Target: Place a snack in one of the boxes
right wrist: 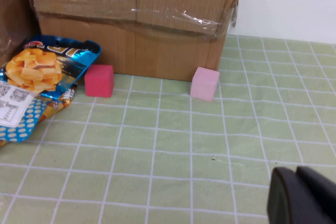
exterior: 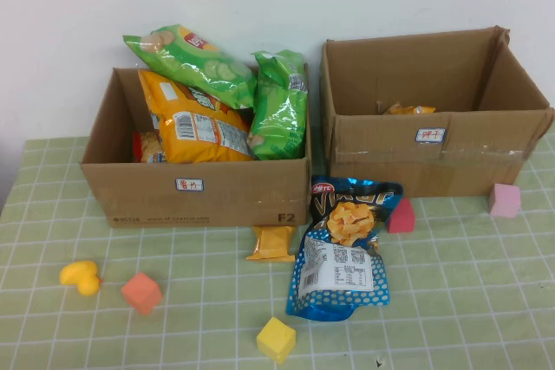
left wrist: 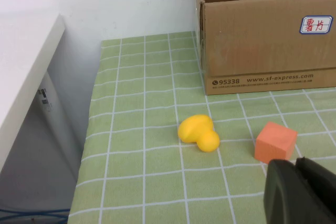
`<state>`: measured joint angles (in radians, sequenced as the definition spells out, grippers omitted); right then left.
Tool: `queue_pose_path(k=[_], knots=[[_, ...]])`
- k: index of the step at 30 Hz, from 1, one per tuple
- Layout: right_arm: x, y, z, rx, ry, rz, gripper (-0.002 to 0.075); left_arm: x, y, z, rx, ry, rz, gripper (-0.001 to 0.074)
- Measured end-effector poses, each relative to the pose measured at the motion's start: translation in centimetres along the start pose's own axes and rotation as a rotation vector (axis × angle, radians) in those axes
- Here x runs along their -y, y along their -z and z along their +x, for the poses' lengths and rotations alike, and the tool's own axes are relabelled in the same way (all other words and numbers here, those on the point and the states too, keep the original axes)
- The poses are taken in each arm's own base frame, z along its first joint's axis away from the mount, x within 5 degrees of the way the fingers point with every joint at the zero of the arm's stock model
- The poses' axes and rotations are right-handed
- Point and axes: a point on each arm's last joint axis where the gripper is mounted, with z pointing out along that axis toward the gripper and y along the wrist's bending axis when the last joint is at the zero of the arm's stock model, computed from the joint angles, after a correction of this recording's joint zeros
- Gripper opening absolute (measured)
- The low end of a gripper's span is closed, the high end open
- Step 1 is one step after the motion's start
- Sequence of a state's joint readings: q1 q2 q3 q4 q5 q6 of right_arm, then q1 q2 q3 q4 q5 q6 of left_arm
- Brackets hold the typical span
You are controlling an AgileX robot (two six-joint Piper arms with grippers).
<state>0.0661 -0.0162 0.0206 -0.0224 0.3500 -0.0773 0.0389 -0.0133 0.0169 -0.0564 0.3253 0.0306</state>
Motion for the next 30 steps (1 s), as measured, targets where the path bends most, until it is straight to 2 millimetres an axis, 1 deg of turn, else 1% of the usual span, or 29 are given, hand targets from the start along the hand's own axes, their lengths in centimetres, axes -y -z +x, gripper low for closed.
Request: queue_pose_path(k=[19, 28, 30], knots=[[0.00, 0.00, 0.00, 0.000, 0.000, 0.000, -0.0002, 0.03, 0.00, 0.00, 0.000, 0.006, 0.004, -0.0003], [0.00, 0.00, 0.00, 0.000, 0.000, 0.000, -0.0002, 0.41, 0.01, -0.04, 0.001, 0.119, 0.045, -0.0003], [0.00, 0.00, 0.00, 0.000, 0.000, 0.000, -0.0002, 0.56, 0.02, -0.13, 0.009, 0.180, 0.062, -0.0003]])
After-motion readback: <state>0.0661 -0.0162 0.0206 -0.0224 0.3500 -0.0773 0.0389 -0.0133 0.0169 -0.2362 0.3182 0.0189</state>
